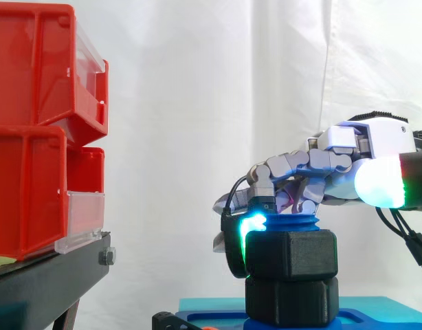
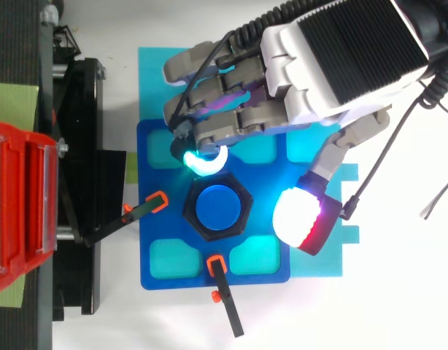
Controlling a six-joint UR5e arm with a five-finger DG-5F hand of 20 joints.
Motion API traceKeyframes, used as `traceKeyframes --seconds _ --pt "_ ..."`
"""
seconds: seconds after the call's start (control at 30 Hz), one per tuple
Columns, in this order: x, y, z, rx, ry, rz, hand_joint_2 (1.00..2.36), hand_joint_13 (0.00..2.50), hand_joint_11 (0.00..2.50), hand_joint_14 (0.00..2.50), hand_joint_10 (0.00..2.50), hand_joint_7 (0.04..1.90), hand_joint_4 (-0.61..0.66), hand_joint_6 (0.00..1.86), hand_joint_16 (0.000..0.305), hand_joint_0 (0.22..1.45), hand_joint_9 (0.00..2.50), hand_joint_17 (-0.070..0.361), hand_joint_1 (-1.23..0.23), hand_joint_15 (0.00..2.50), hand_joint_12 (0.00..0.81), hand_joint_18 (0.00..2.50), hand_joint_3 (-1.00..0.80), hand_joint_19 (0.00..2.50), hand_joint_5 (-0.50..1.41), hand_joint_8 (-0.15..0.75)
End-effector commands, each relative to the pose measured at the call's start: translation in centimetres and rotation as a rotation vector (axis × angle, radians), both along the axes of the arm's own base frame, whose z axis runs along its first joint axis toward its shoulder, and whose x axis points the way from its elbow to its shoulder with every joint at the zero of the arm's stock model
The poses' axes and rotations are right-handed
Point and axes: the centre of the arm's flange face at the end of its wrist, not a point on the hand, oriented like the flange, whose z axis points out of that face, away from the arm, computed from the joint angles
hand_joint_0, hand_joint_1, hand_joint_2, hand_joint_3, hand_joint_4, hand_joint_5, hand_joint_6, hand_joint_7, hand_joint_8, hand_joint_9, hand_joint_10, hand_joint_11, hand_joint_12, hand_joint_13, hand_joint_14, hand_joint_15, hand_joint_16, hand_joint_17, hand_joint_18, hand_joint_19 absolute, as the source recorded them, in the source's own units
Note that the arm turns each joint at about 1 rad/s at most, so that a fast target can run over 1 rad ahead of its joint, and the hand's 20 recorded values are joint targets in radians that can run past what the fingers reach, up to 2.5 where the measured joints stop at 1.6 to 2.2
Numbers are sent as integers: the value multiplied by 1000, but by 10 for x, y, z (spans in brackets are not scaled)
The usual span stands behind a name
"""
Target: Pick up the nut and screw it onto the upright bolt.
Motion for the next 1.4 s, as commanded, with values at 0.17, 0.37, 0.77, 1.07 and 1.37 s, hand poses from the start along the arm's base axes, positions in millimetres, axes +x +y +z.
traceKeyframes --seconds 0.17,0.37,0.77,1.07,1.37 --pt "4 -3 11 0 -19 7 1000 566 0 0 0 1256 208 503 19 519 1025 44 -215 0 235 229 -500 0 8 286" --pt "11 -5 39 -8 -44 25 1000 514 0 0 0 922 287 504 23 500 913 53 -203 0 264 175 -500 0 -66 281" --pt "22 11 41 -11 -95 39 1000 427 0 0 0 660 247 502 29 480 784 65 -174 0 293 80 -500 0 -116 262" --pt "30 30 16 5 -66 33 1000 395 0 0 0 673 248 502 30 478 753 68 -154 0 301 48 -500 0 -111 266" --pt "25 35 -1 11 -42 22 1000 406 0 0 0 782 267 503 31 480 768 69 -147 0 301 51 -500 0 -91 275"
